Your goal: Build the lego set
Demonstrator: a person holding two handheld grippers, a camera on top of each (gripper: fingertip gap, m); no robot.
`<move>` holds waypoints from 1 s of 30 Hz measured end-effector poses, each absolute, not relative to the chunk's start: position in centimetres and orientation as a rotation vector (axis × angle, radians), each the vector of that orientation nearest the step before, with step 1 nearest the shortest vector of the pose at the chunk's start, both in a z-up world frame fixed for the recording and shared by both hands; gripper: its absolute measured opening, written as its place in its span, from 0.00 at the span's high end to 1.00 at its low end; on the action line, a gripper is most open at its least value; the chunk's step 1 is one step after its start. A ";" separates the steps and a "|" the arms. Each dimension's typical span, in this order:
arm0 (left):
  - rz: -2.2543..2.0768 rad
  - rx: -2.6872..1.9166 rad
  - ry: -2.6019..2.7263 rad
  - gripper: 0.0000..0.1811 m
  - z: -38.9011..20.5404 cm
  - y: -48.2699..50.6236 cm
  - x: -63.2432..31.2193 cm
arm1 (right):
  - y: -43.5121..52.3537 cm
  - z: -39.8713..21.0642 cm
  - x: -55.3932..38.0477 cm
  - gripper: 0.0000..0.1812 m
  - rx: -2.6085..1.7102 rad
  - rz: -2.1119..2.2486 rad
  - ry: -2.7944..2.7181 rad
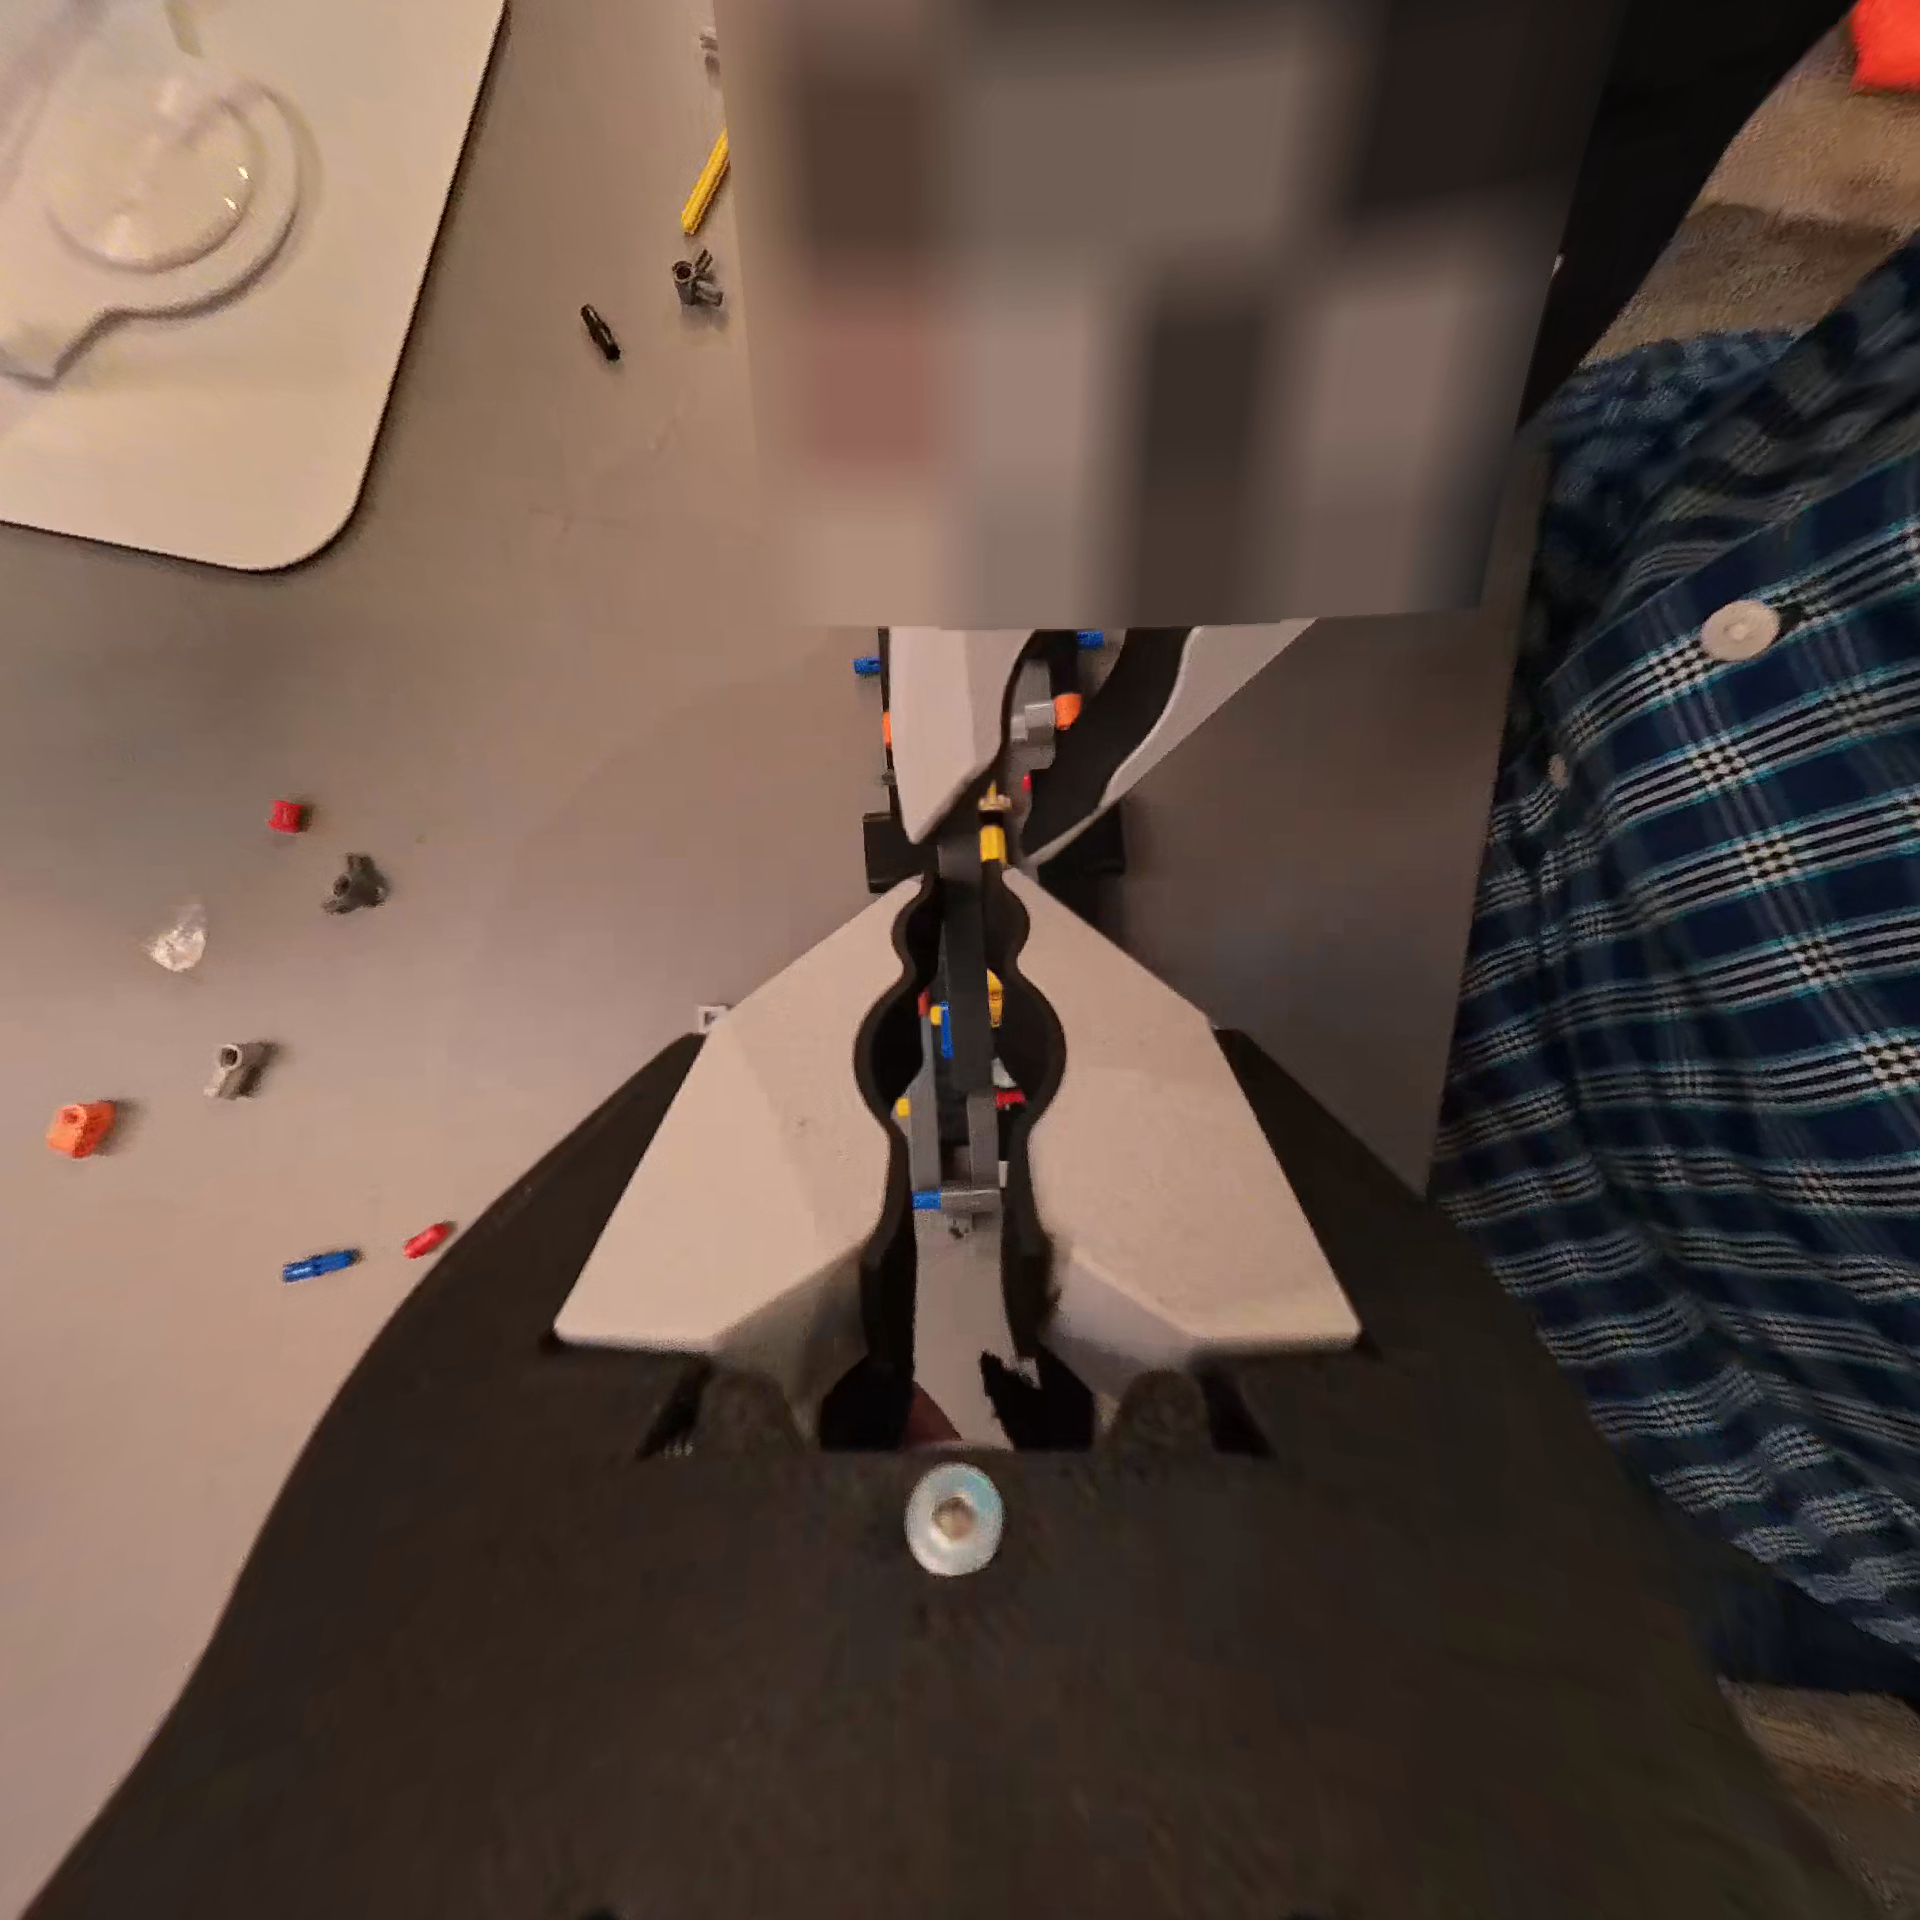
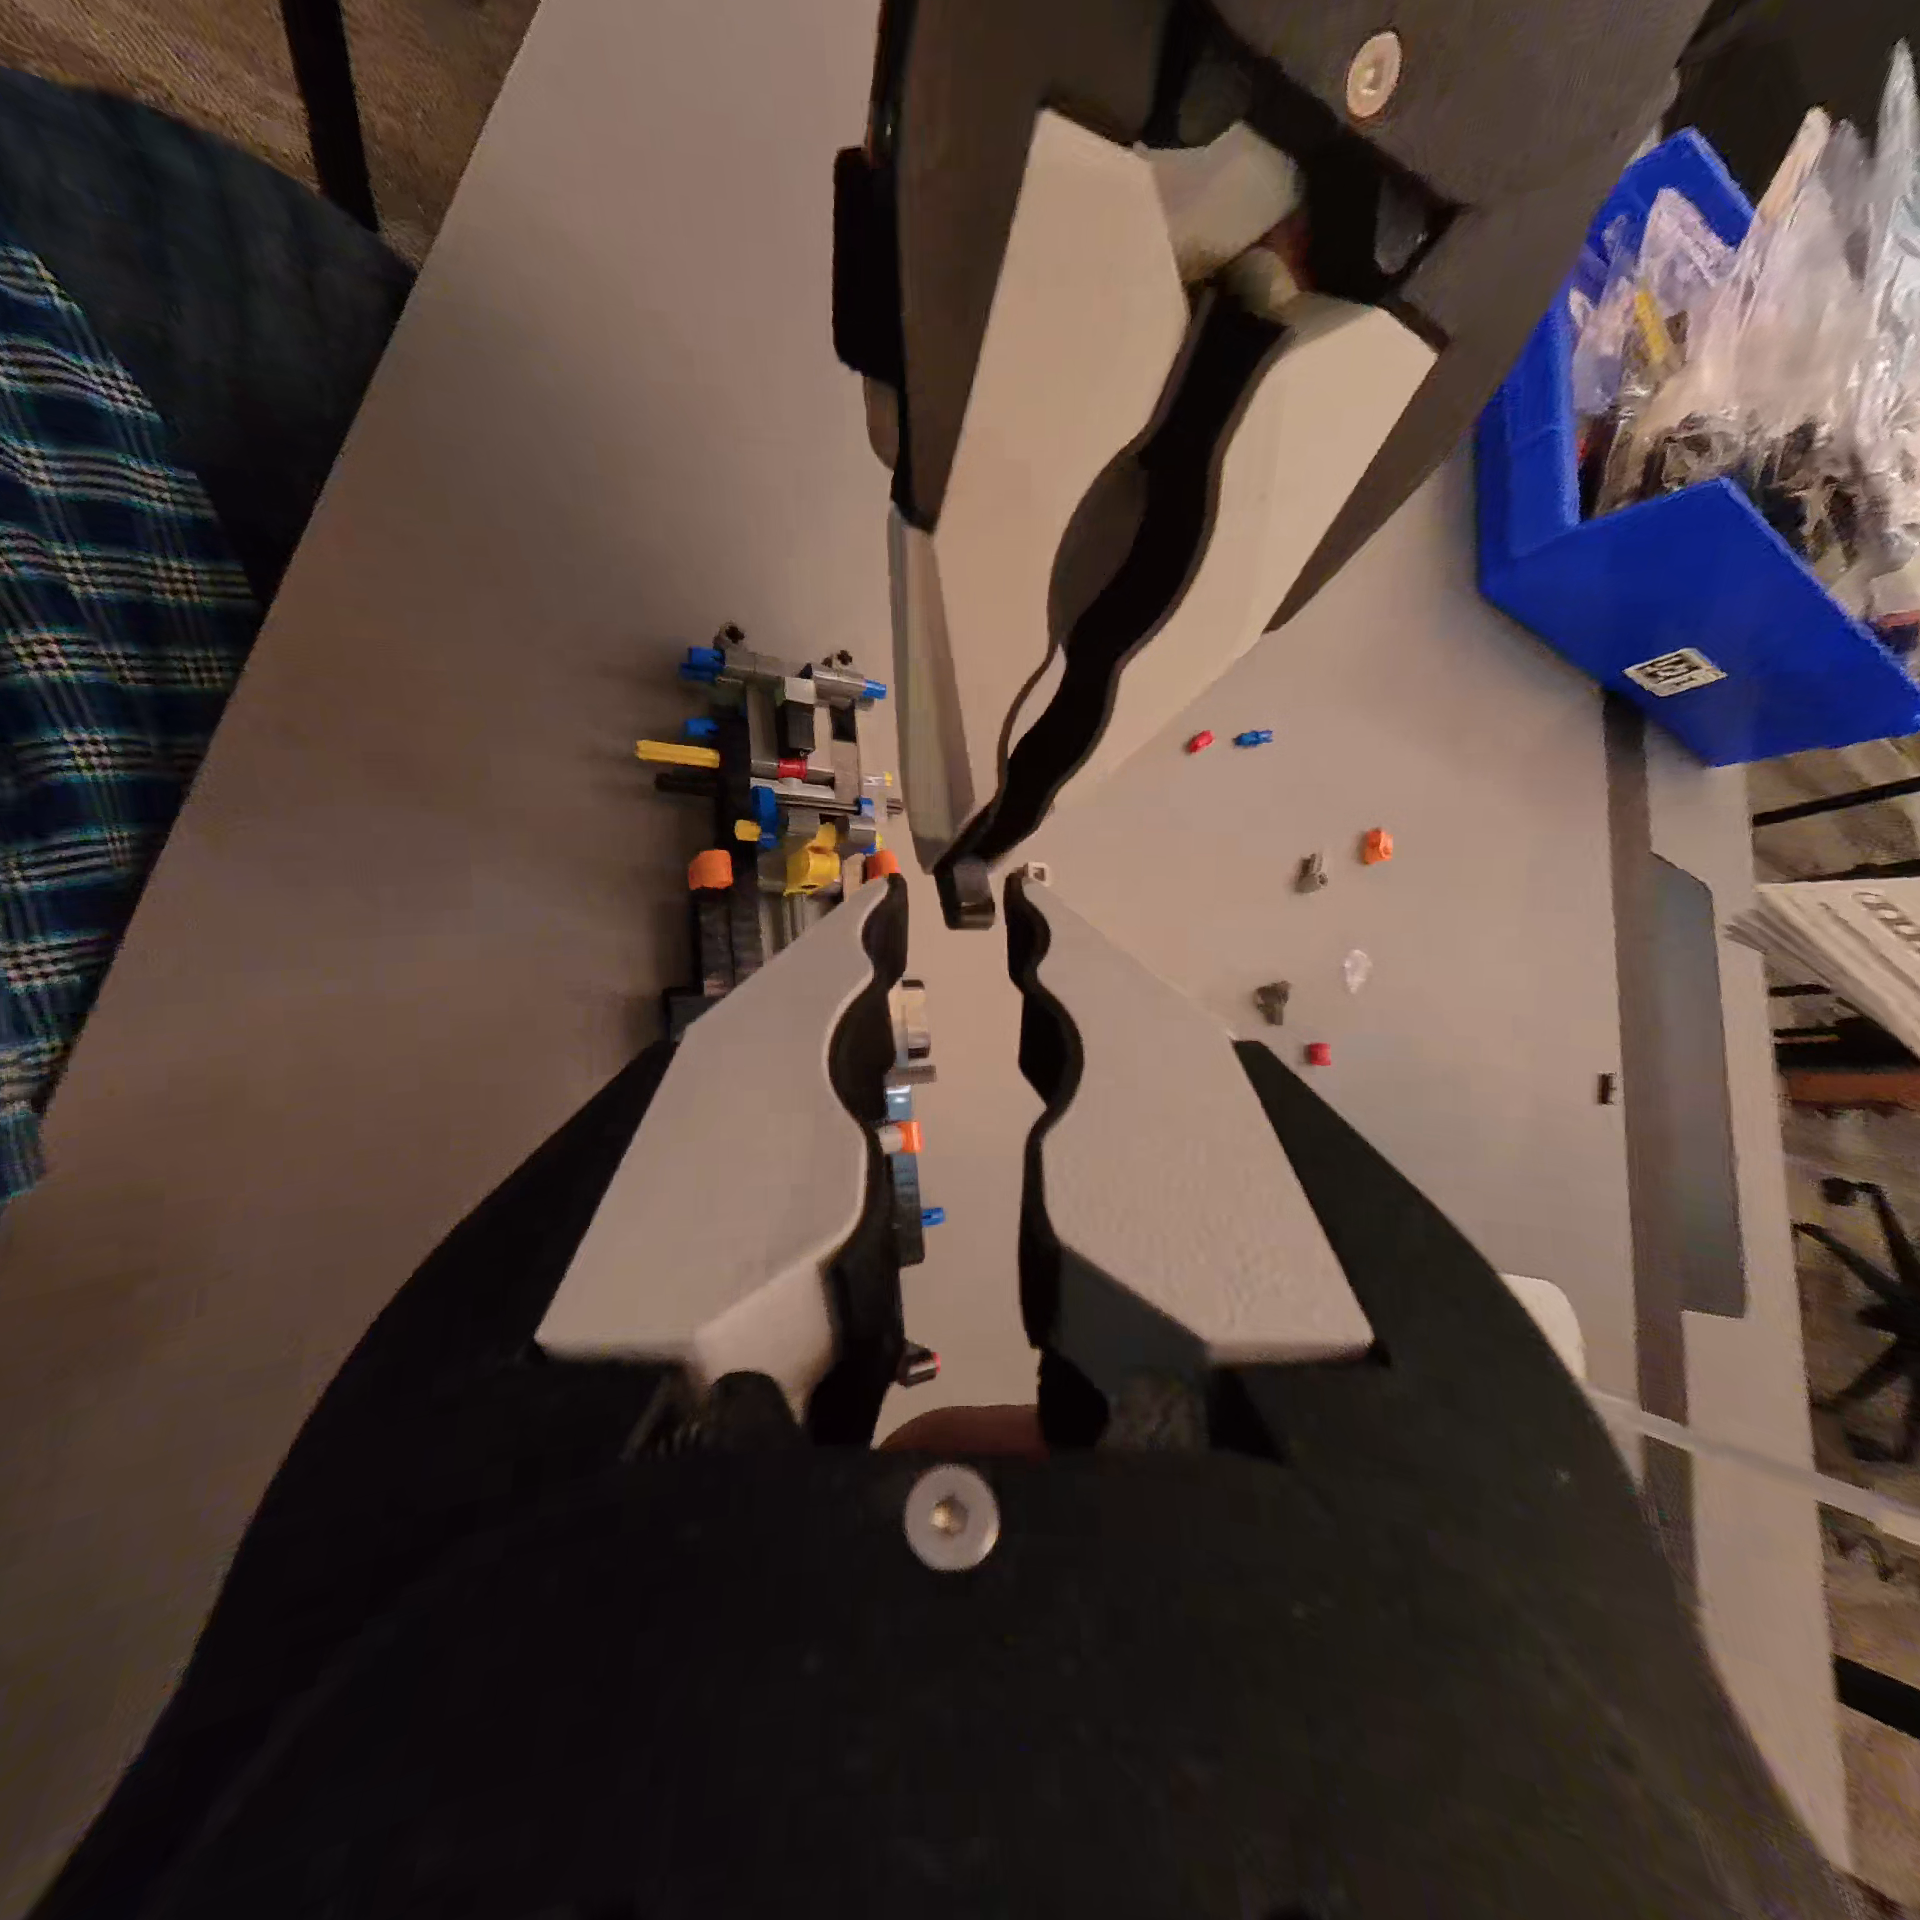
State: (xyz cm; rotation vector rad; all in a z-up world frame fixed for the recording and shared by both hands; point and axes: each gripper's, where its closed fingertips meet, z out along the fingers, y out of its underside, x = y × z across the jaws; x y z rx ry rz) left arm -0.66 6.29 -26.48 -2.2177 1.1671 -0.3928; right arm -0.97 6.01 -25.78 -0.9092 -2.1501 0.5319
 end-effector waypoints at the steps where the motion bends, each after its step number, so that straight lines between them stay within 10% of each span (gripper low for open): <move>1: -0.378 -2.215 1.183 0.97 -26.5 6.3 -0.5 | 6.0 -26.1 -0.9 0.92 -0.927 0.537 -2.166; 10: -0.323 -2.170 1.193 0.97 -26.0 6.1 -0.1 | 6.3 -26.7 -0.7 0.97 -1.001 0.568 -2.156; 30: -0.122 -2.250 1.033 0.55 -32.9 -0.2 -5.9 | -0.1 -33.4 1.6 0.96 -1.094 0.615 -2.312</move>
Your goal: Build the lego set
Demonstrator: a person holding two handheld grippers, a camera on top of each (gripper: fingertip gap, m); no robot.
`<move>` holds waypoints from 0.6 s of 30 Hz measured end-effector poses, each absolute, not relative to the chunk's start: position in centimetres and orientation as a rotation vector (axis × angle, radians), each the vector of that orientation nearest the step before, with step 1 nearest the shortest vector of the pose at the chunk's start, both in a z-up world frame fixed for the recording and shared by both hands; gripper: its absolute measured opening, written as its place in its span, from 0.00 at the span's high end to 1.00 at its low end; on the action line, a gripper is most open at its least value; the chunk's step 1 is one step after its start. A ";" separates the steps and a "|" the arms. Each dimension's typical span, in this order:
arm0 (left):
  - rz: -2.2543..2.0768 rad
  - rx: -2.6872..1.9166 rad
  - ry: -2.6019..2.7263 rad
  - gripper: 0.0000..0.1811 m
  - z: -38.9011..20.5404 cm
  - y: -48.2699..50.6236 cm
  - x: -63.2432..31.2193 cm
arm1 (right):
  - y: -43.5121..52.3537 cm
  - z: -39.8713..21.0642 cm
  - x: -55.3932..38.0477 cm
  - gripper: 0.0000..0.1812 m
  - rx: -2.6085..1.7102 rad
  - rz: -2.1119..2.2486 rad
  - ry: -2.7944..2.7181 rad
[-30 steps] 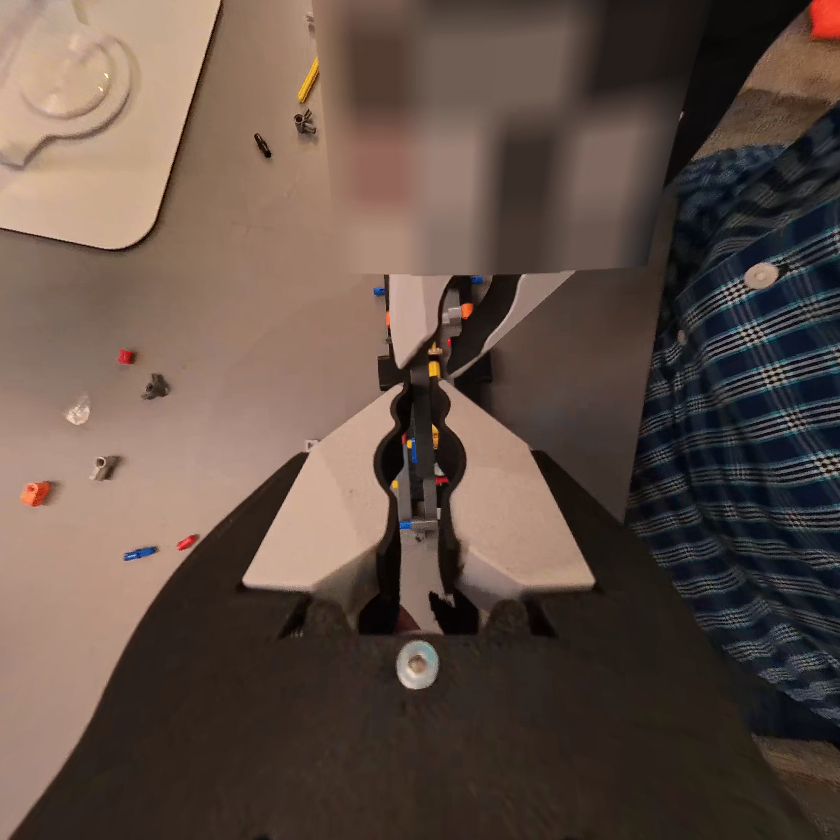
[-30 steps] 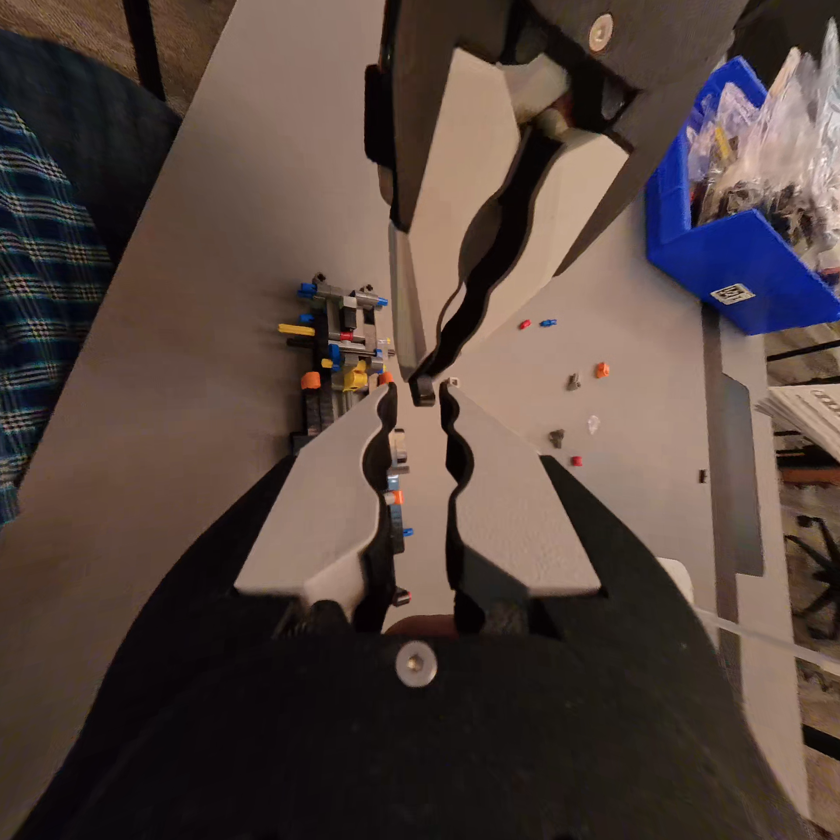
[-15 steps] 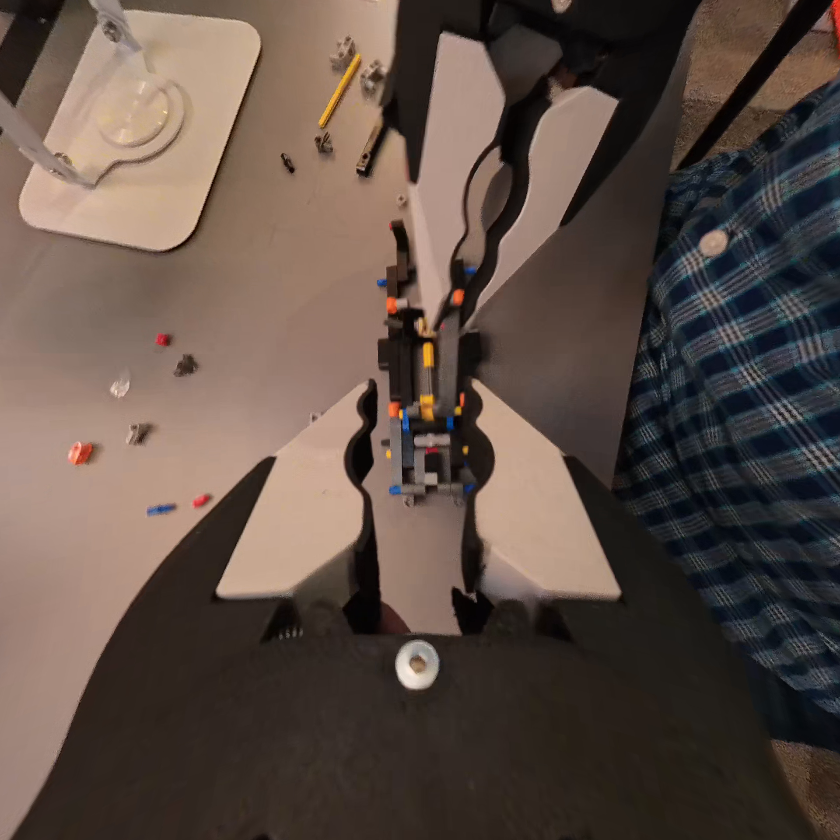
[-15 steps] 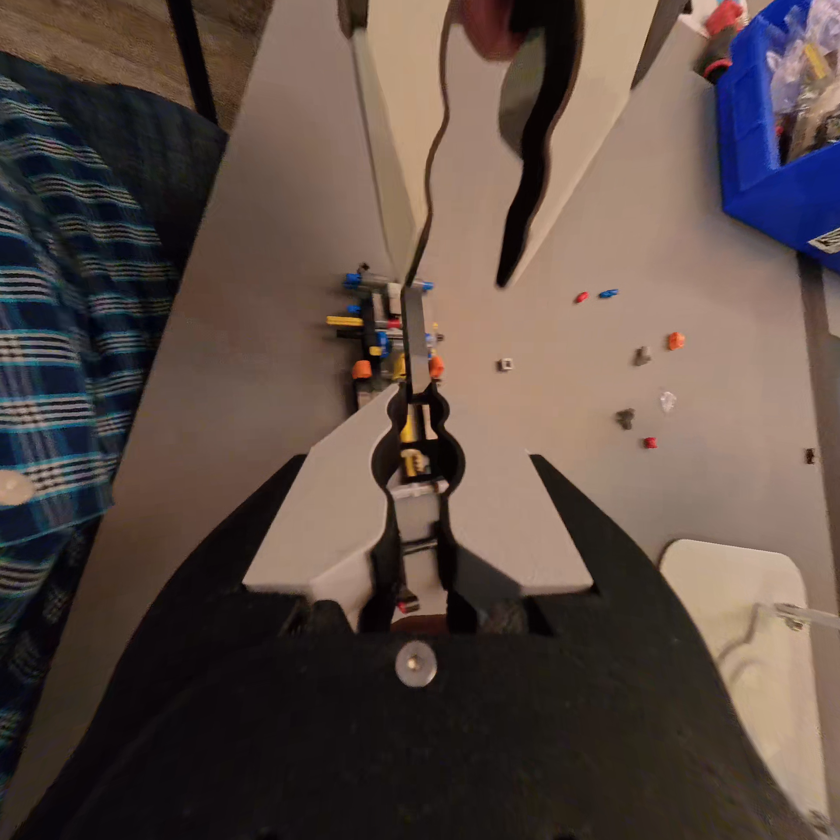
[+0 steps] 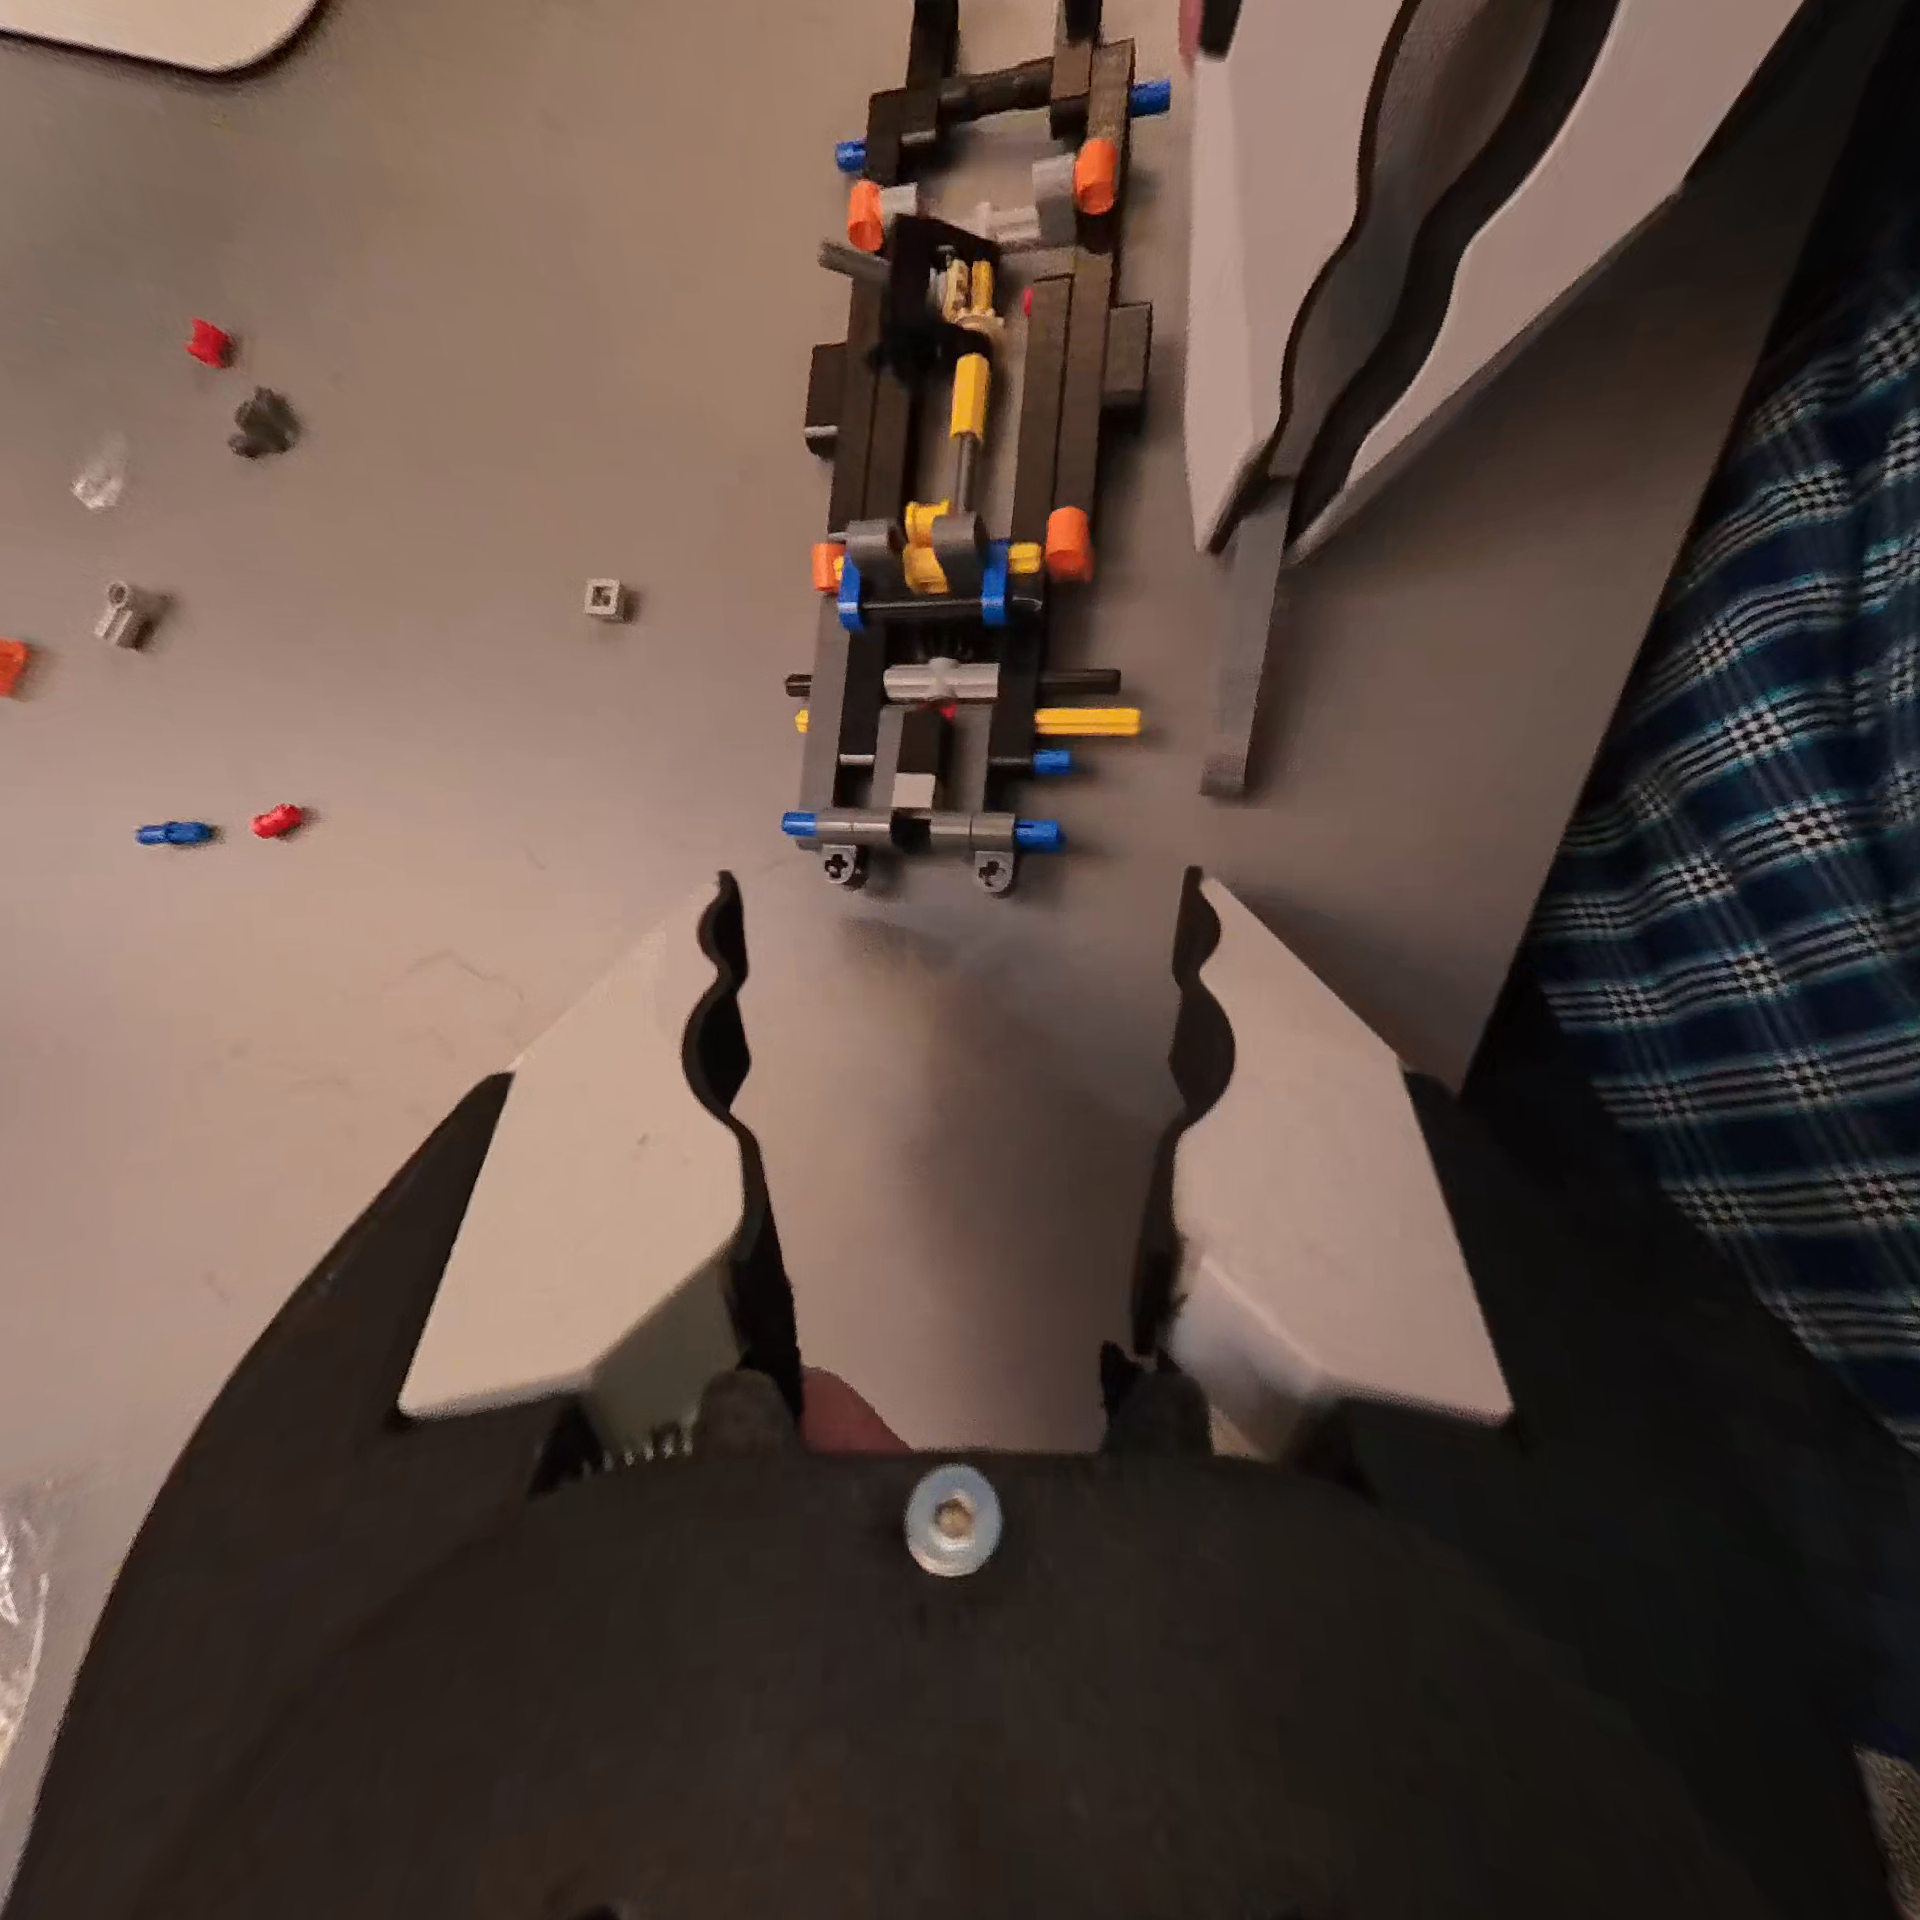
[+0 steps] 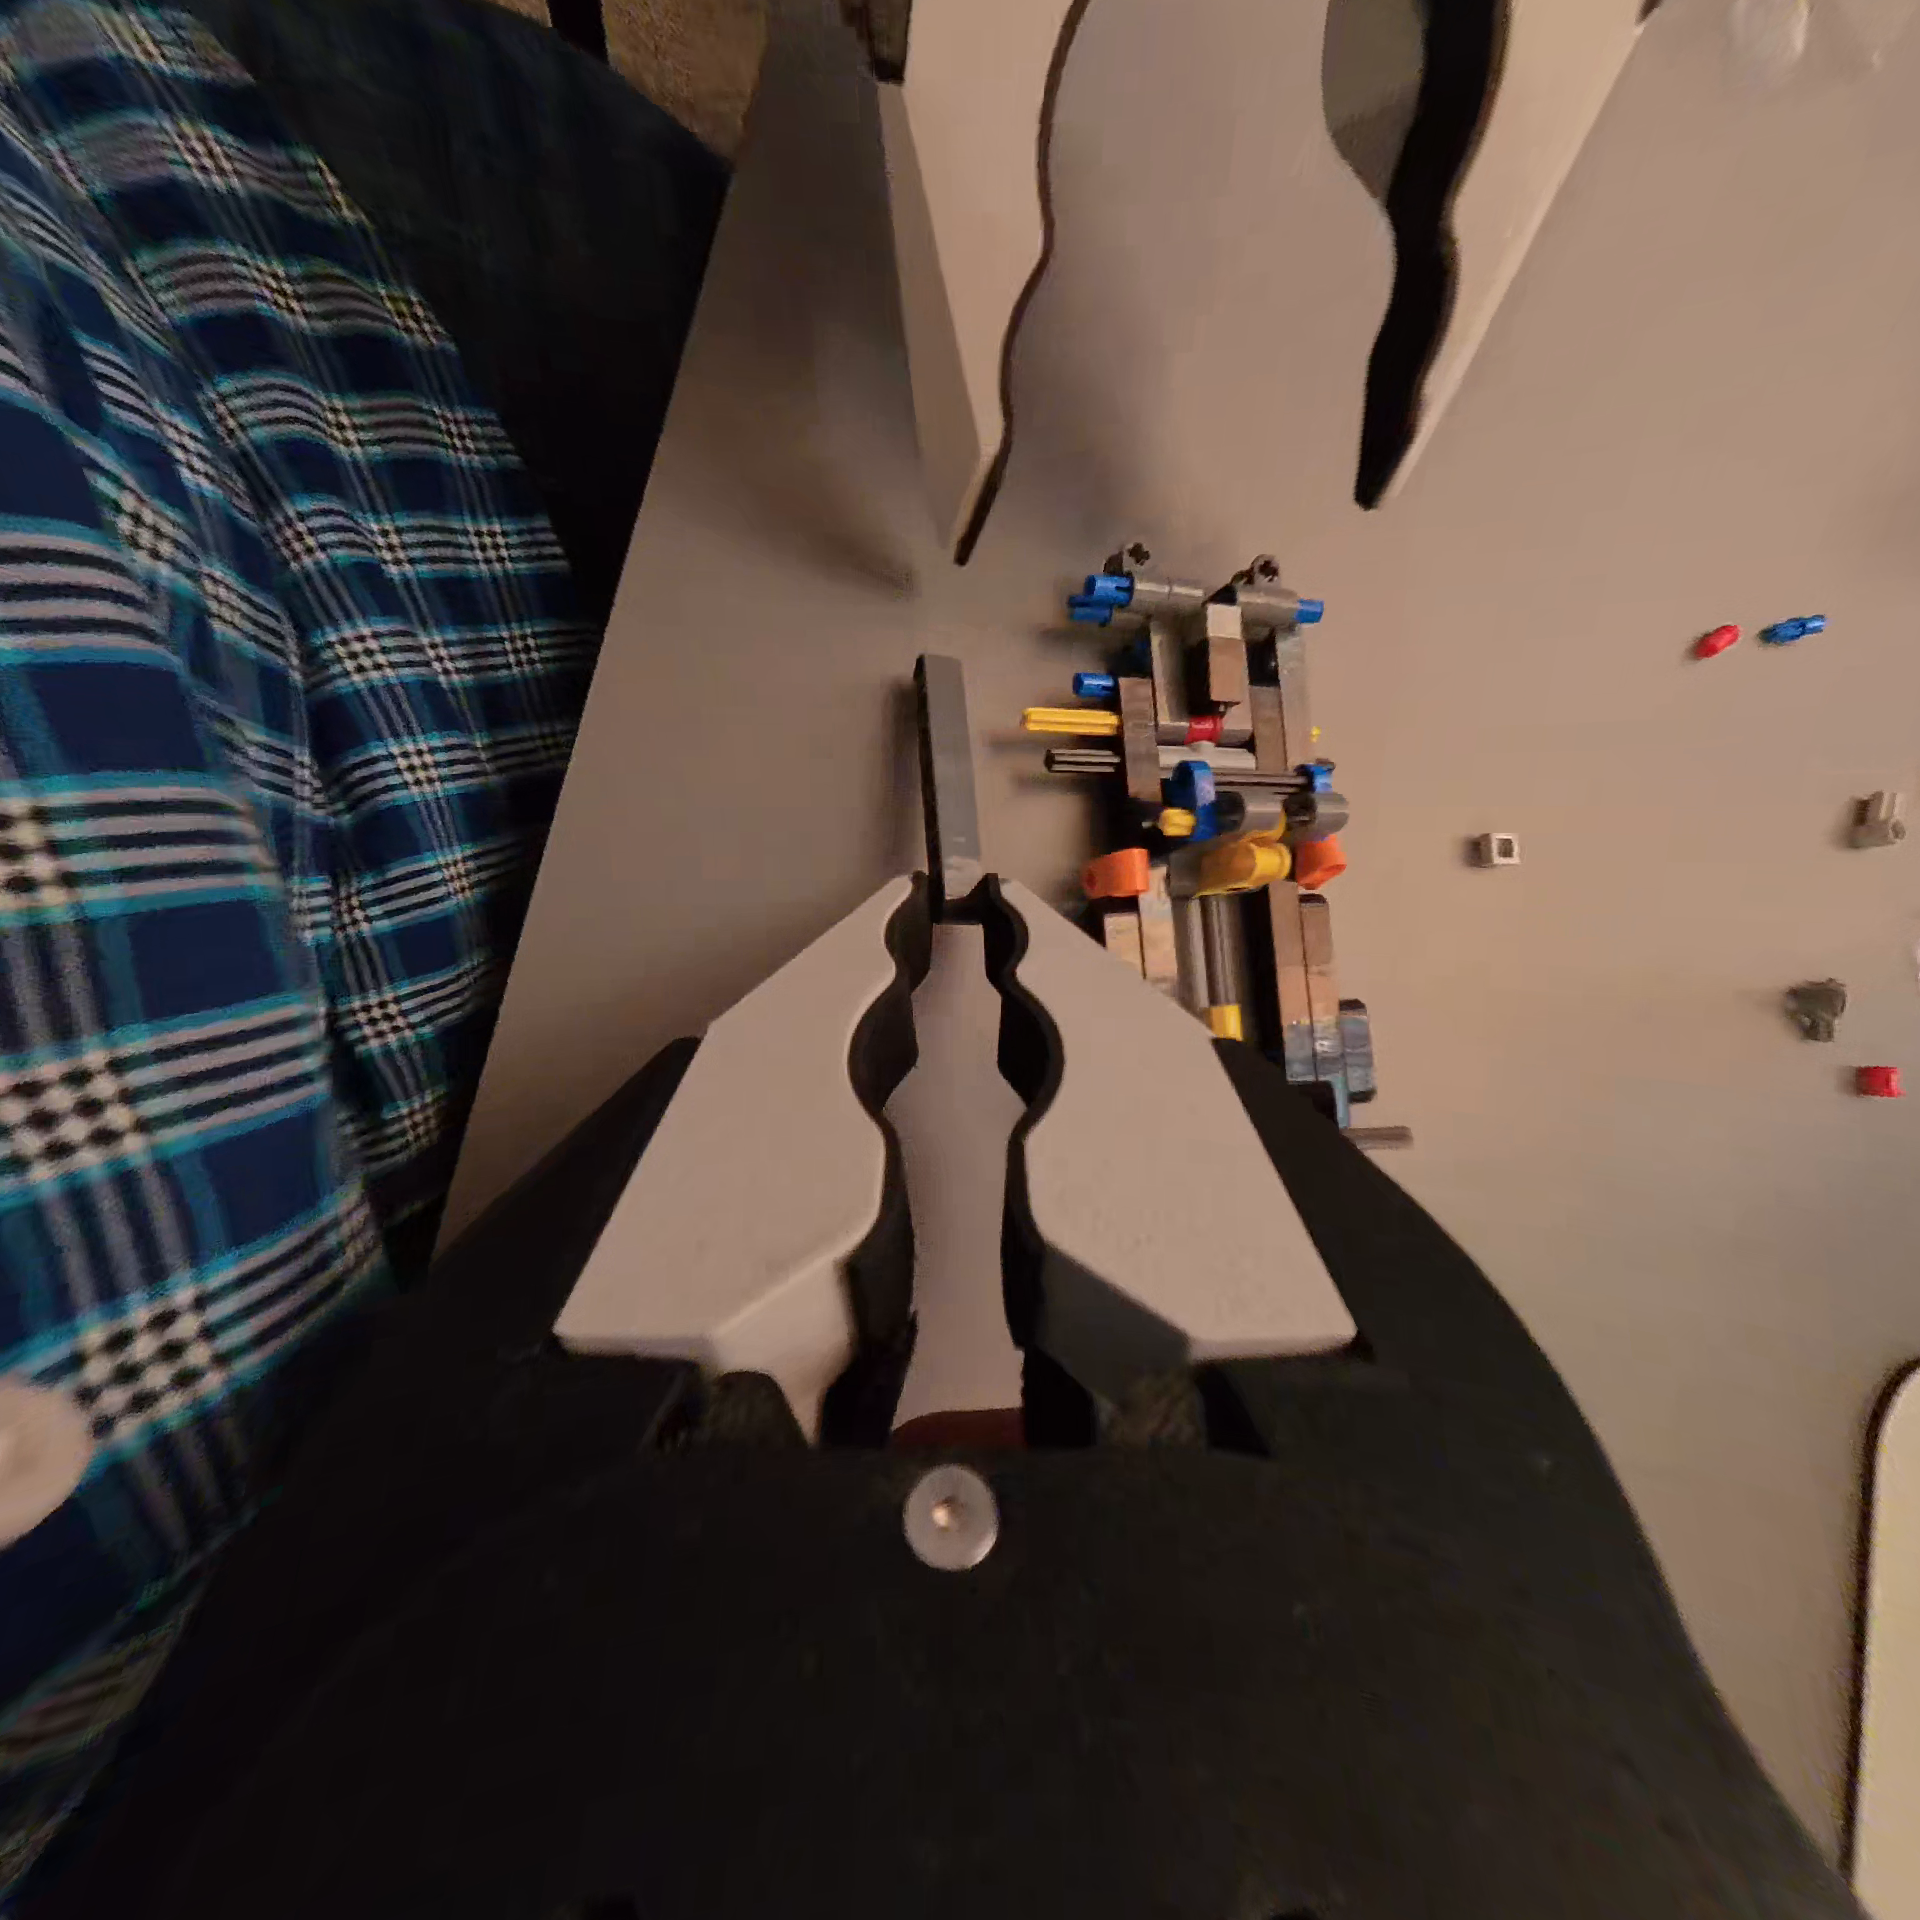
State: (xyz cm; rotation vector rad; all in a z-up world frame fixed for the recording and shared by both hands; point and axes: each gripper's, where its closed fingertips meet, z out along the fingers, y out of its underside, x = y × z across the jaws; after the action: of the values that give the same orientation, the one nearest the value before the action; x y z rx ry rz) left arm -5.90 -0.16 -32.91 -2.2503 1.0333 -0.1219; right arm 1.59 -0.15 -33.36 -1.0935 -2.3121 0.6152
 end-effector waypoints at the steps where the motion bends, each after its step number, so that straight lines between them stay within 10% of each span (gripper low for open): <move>1: -0.125 -2.247 1.047 0.55 -33.1 -0.1 -5.9 | -0.2 -33.6 1.5 0.96 -1.095 0.609 -2.308; 18: -0.240 -2.201 1.127 0.50 -34.1 0.7 -5.0 | 0.0 -33.4 -0.3 0.96 -1.149 0.749 -2.234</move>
State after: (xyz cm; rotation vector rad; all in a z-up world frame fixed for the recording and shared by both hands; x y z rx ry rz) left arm -5.05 0.71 -34.12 -2.2005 1.1274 -0.2400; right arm -0.29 -0.03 -33.44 -1.1492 -2.2343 0.7495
